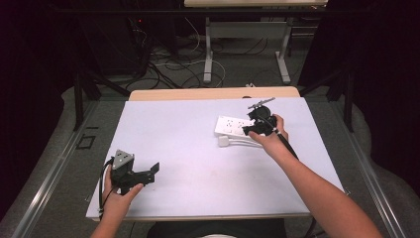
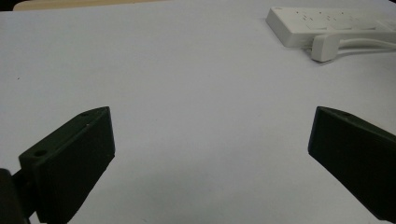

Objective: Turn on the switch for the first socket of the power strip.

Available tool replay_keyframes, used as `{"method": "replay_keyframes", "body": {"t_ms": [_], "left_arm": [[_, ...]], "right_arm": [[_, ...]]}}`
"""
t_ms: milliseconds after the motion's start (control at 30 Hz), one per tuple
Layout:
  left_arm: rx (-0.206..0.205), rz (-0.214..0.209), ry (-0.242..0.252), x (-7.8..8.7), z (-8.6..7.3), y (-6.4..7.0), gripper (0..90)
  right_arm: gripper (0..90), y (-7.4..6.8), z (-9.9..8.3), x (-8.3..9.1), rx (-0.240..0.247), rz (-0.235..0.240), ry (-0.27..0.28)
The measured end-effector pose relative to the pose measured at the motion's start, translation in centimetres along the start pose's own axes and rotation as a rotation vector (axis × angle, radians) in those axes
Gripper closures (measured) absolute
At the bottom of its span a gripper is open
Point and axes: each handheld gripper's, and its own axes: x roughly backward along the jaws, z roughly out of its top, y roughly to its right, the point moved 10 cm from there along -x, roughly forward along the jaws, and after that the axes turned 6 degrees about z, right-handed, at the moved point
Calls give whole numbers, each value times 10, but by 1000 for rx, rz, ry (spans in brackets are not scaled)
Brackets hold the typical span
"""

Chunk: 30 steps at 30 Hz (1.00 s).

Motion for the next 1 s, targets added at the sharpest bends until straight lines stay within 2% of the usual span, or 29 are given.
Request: {"method": "replay_keyframes", "body": {"t_ms": [100, 233, 333, 367, 467, 500, 700, 867, 933, 1000], "left_arm": [[1, 1, 0, 0, 0, 0, 5], [7, 1, 0, 0, 0, -1, 7], [7, -2, -7, 0, -1, -2, 7], [7, -1, -7, 0, -1, -2, 7], [9, -1, -10, 0, -1, -3, 9], [11, -2, -11, 0, -1, -3, 10], [14, -1, -9, 0, -1, -3, 13], [14, -2, -10, 0, -1, -3, 16], [16, -1, -10, -1, -1, -3, 17], [16, -1, -10, -1, -1, -3, 17]], "right_arm": [[425, 2, 1, -3, -6, -9, -1], [428, 7, 2, -12, -52, -13, -22], [446, 9, 3, -15, -64, -16, -27], [472, 8, 2, -19, -90, 0, -39], [491, 9, 1, -22, -108, 7, -51], [526, 9, 1, -25, -130, 24, -54], [576, 12, -1, -31, -154, 30, -75], [643, 17, -1, -35, -175, 11, -78], [648, 19, -1, -36, -164, 13, -79], [650, 21, -2, -38, -189, 4, -84]]}}
